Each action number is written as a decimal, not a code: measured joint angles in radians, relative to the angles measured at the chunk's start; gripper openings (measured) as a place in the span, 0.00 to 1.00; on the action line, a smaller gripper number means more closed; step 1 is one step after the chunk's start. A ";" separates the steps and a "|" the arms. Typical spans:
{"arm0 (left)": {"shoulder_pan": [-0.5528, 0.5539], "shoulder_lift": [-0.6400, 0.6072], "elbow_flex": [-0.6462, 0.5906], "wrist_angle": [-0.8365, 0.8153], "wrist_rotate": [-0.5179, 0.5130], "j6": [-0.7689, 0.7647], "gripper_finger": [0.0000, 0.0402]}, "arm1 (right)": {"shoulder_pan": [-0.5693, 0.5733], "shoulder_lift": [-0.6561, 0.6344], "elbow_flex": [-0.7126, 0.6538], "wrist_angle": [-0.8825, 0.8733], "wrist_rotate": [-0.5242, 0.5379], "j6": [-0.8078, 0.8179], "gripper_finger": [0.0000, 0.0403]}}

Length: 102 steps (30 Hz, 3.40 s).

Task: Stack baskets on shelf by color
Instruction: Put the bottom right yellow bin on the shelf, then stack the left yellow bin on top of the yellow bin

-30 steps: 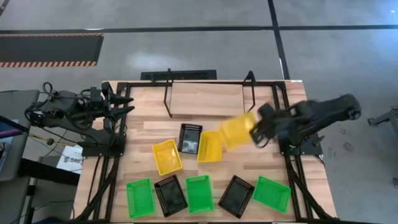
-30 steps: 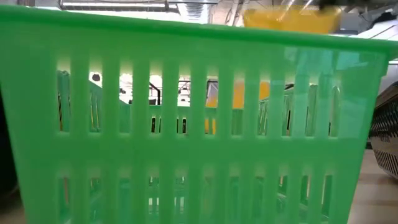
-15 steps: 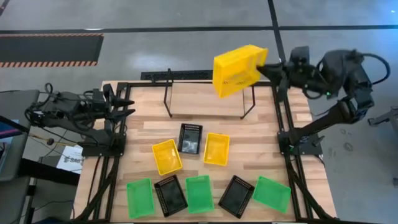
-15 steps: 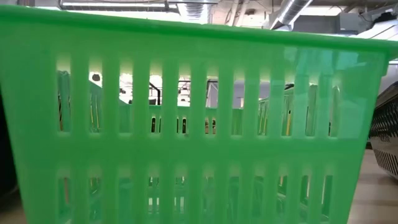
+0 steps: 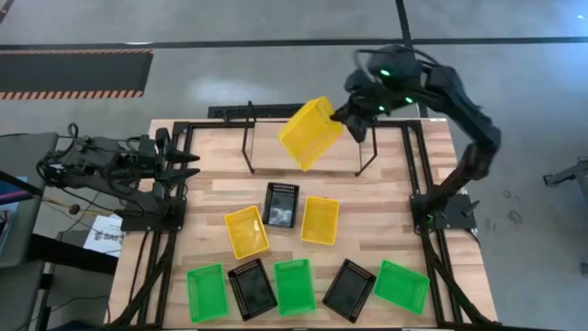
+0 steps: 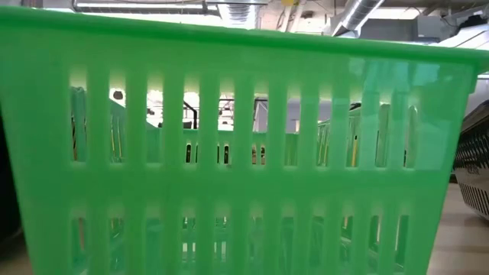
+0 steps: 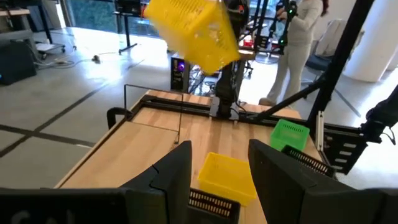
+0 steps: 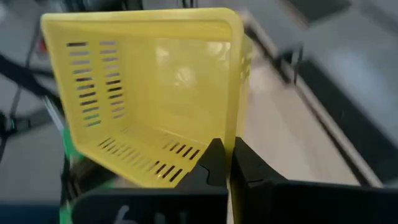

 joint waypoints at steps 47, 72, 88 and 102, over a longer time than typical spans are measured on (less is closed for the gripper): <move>0.000 0.000 0.000 -0.082 -0.067 -0.043 0.37 | -0.338 0.580 -0.100 -0.284 0.099 -0.689 0.00; 0.000 0.000 0.000 -0.092 -0.081 -0.034 0.37 | -0.384 0.580 -0.124 -0.236 0.126 -0.765 0.00; 0.000 0.000 0.000 -0.094 -0.082 -0.038 0.37 | -0.384 0.581 -0.124 -0.201 0.122 -0.734 0.21; 0.000 0.000 0.000 -0.094 -0.090 -0.039 0.37 | -0.369 0.580 -0.027 -0.192 0.224 -0.707 0.21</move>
